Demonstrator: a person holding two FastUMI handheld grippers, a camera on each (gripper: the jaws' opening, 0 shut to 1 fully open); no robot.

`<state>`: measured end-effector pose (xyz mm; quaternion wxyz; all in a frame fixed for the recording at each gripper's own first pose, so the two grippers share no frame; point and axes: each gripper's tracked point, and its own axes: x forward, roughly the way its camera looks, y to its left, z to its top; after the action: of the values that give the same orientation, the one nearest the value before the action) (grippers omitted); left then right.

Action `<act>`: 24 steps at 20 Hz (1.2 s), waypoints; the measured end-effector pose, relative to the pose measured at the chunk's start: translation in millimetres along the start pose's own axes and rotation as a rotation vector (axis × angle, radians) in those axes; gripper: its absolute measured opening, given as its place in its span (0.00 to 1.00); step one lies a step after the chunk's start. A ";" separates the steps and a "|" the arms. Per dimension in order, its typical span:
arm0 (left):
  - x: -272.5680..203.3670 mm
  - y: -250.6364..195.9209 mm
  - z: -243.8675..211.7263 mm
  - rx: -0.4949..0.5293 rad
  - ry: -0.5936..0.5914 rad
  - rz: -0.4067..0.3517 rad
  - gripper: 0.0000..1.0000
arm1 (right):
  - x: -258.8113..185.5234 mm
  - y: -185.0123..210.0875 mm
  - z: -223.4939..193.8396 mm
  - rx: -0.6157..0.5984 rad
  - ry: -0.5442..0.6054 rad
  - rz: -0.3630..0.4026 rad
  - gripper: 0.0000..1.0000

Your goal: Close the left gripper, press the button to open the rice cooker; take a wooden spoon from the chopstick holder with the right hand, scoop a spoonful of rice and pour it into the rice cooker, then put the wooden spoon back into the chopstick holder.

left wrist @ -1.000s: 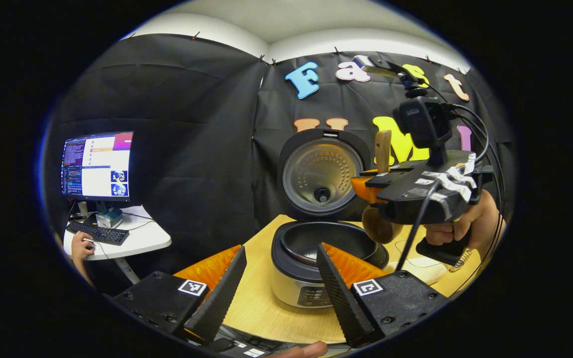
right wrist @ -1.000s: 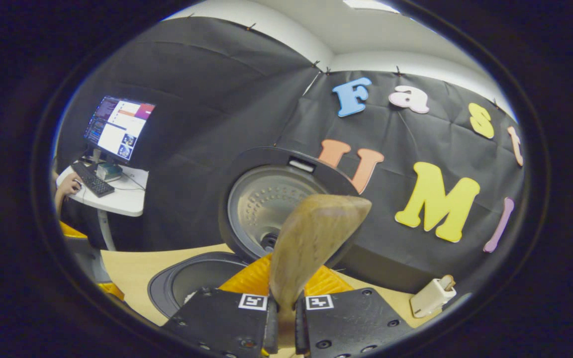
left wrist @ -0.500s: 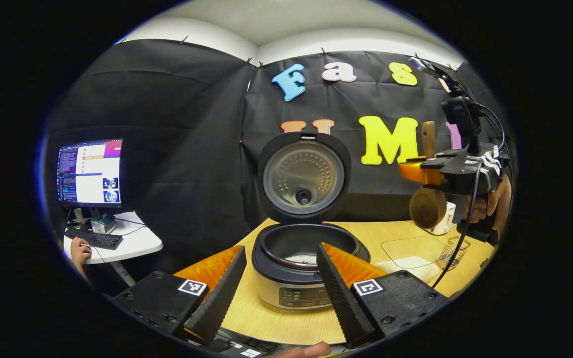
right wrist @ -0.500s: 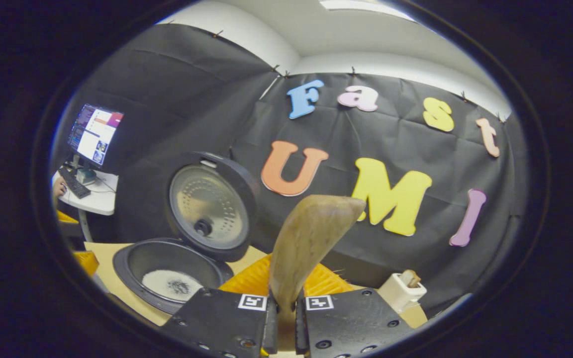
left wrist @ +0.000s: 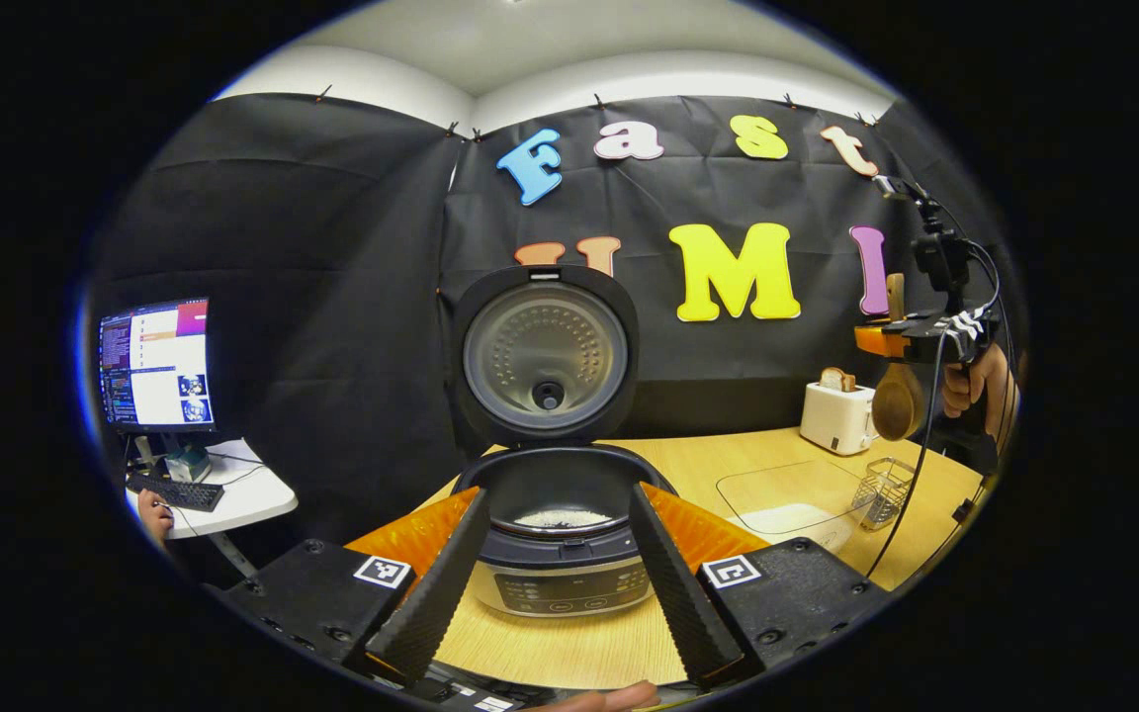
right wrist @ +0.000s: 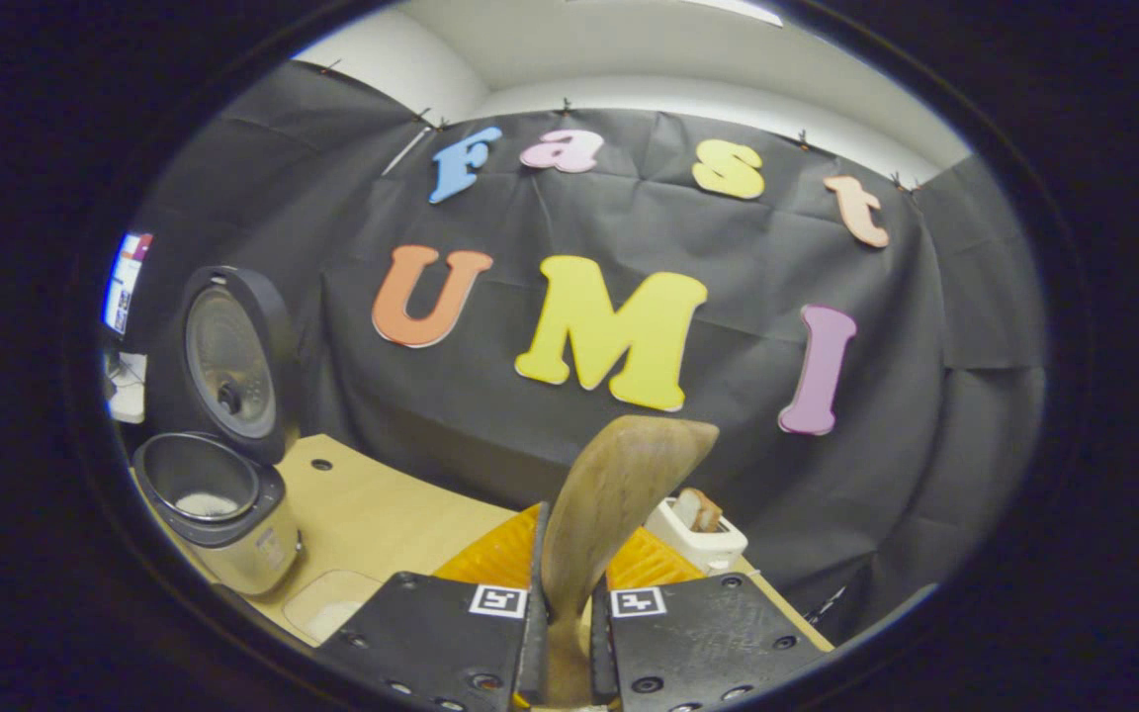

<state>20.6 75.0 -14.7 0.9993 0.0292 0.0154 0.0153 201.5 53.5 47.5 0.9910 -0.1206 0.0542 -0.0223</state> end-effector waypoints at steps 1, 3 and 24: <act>-0.6 -2.2 0.3 0.012 -0.002 -0.002 0.91 | 4.0 -9.7 -9.4 0.016 0.013 -0.014 0.16; 0.0 -4.4 0.0 0.035 -0.005 -0.005 0.91 | 8.6 -30.9 -32.3 0.042 0.044 -0.050 0.16; -0.9 -13.0 2.9 0.037 -0.008 0.008 0.90 | 32.5 -80.4 -122.6 0.187 0.132 -0.152 0.48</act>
<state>20.2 61.8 -12.5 0.9986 0.0479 0.0116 0.0189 217.5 -55.4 -54.7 0.9876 -0.0299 0.1075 -0.1103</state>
